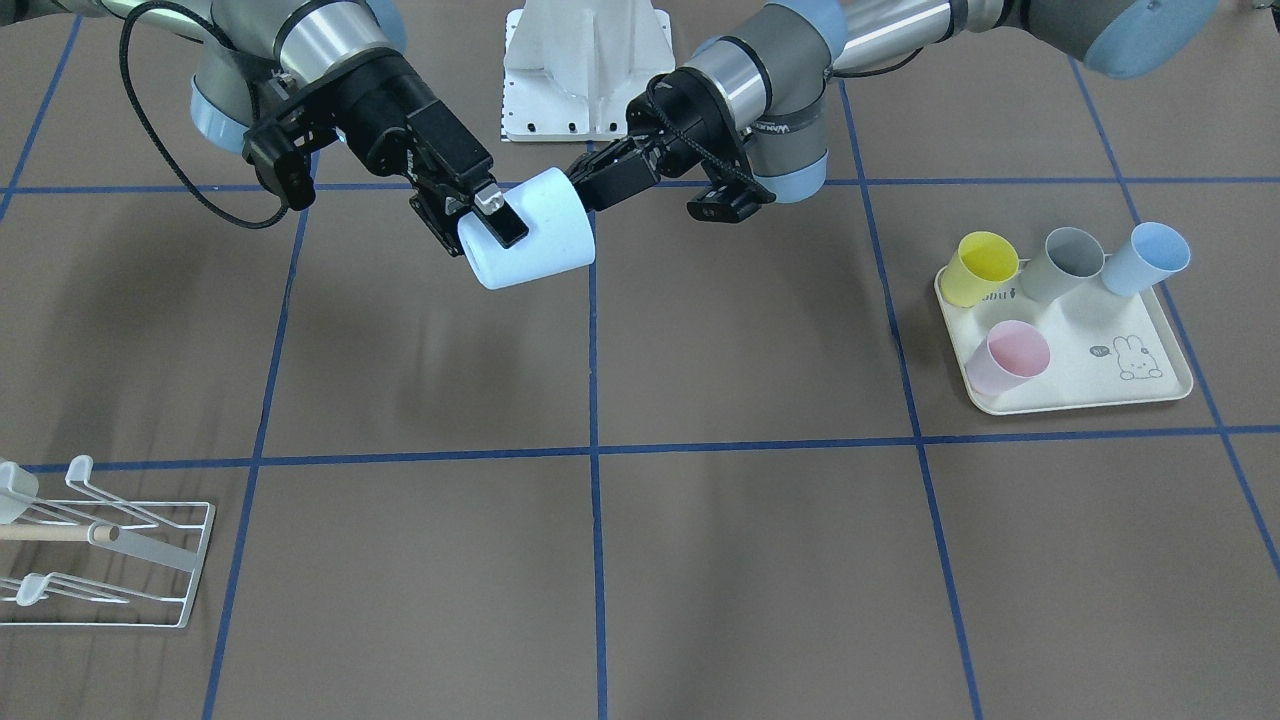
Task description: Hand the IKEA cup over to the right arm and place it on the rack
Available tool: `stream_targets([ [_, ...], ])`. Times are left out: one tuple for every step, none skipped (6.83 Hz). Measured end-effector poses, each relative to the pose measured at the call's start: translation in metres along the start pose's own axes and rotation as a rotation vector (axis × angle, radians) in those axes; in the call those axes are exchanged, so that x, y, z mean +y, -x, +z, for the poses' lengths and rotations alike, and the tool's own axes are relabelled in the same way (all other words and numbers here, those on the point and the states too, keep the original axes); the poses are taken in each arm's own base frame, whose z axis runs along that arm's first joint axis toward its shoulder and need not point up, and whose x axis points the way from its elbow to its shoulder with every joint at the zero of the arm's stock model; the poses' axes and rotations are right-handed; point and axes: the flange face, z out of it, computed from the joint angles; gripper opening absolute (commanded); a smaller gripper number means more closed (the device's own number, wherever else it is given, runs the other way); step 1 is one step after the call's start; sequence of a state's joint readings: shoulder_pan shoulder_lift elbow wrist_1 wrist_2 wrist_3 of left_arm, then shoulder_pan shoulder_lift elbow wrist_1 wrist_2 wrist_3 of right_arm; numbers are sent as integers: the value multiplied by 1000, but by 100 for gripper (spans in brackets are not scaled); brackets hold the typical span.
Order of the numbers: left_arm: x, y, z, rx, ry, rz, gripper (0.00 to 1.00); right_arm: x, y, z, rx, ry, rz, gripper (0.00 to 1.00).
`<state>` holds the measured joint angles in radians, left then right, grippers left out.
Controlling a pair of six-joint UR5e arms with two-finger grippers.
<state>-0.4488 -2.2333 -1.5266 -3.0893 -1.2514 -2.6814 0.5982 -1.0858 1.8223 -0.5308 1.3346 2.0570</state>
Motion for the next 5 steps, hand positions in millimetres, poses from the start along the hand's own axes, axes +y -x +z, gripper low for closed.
stream_targets([
  [0, 1, 0, 0, -1, -1, 0, 0, 0, 0, 0, 0, 0, 97],
  [0, 2, 0, 0, -2, -1, 0, 0, 0, 0, 0, 0, 0, 96],
  [0, 2, 0, -1, -2, -1, 0, 0, 0, 0, 0, 0, 0, 96],
  [0, 2, 0, -2, -2, -1, 0, 1, 0, 0, 0, 1, 0, 96],
  [0, 2, 0, -2, -2, -1, 0, 1, 0, 0, 1, 1, 0, 96],
])
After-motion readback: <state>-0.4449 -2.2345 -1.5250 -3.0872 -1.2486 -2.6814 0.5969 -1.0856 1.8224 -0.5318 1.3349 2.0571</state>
